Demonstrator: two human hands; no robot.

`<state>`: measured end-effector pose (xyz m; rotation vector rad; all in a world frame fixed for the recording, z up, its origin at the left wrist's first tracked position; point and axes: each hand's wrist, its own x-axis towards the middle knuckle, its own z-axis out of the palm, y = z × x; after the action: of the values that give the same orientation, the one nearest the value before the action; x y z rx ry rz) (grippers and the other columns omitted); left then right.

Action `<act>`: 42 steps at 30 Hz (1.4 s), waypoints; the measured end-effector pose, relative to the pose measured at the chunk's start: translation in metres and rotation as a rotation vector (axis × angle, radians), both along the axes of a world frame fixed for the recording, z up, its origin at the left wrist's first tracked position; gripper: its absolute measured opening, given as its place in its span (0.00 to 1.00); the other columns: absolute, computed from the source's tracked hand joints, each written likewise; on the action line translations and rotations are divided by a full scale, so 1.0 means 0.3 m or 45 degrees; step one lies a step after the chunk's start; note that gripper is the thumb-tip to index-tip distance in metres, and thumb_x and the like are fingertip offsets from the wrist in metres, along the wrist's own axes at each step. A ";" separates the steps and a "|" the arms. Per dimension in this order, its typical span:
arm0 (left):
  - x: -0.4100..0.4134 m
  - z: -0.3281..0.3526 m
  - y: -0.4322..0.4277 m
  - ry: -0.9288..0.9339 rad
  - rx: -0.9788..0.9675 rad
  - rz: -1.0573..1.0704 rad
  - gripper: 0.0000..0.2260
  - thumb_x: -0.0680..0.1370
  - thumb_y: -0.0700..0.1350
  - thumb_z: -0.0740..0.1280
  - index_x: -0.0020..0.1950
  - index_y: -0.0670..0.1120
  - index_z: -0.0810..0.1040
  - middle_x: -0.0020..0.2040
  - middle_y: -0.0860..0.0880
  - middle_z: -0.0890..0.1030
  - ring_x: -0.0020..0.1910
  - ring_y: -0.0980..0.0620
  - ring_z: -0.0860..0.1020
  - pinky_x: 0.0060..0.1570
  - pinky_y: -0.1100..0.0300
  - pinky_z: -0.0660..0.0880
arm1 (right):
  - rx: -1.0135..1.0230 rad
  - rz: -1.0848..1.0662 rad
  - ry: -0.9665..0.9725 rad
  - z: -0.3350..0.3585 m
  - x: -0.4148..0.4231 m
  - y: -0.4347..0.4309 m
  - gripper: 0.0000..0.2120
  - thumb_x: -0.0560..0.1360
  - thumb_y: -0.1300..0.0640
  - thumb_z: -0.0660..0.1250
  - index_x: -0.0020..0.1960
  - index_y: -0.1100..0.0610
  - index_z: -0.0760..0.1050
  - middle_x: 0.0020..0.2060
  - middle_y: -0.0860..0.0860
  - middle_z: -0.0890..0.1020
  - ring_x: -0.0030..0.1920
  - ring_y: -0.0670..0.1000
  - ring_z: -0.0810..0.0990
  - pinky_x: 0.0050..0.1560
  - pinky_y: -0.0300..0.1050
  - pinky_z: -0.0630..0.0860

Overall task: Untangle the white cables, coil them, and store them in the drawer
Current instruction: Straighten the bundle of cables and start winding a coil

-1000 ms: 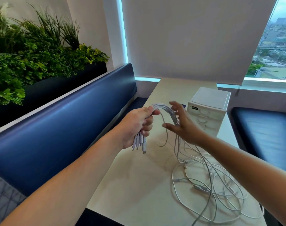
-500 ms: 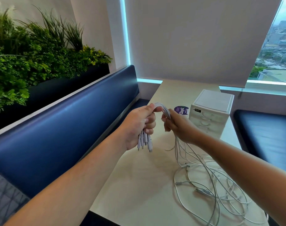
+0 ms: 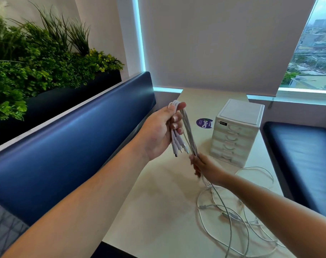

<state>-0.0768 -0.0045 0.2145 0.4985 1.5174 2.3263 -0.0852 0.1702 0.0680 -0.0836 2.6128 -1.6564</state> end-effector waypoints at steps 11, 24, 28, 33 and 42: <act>-0.067 -0.034 0.063 -0.181 -0.103 0.008 0.09 0.84 0.41 0.57 0.50 0.46 0.76 0.50 0.50 0.80 0.59 0.51 0.76 0.58 0.55 0.73 | -0.085 0.278 -0.349 0.088 0.109 -0.128 0.19 0.82 0.46 0.53 0.39 0.57 0.68 0.26 0.51 0.63 0.22 0.47 0.60 0.21 0.35 0.55; -0.111 -0.111 0.088 0.003 -0.444 0.026 0.07 0.82 0.49 0.62 0.50 0.52 0.80 0.59 0.55 0.79 0.68 0.49 0.68 0.51 0.51 0.67 | 0.123 0.311 -0.446 0.206 0.155 -0.163 0.19 0.82 0.45 0.53 0.55 0.59 0.71 0.31 0.52 0.69 0.24 0.46 0.64 0.21 0.36 0.61; -0.124 -0.120 0.085 -0.006 -0.424 0.029 0.07 0.82 0.49 0.62 0.53 0.52 0.80 0.62 0.54 0.78 0.68 0.48 0.68 0.56 0.49 0.67 | 0.281 0.295 -0.414 0.225 0.149 -0.166 0.18 0.81 0.44 0.54 0.54 0.59 0.71 0.32 0.51 0.69 0.26 0.48 0.64 0.21 0.36 0.61; -0.140 -0.125 0.066 -0.050 -0.384 0.013 0.08 0.84 0.47 0.58 0.53 0.49 0.76 0.54 0.54 0.84 0.64 0.50 0.76 0.72 0.38 0.57 | 0.411 0.318 -0.446 0.246 0.143 -0.164 0.20 0.81 0.43 0.53 0.55 0.59 0.71 0.32 0.52 0.68 0.27 0.48 0.63 0.24 0.38 0.60; -0.129 -0.123 0.077 0.005 -0.470 0.006 0.09 0.86 0.41 0.50 0.52 0.44 0.69 0.47 0.46 0.83 0.47 0.52 0.83 0.54 0.57 0.77 | 0.679 0.270 -0.386 0.237 0.129 -0.215 0.23 0.81 0.43 0.51 0.58 0.62 0.70 0.34 0.52 0.69 0.34 0.55 0.71 0.26 0.42 0.65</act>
<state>-0.1155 0.0188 0.1775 0.4019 1.8931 1.9794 -0.0465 0.1057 0.1391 -0.0769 2.5956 -0.7997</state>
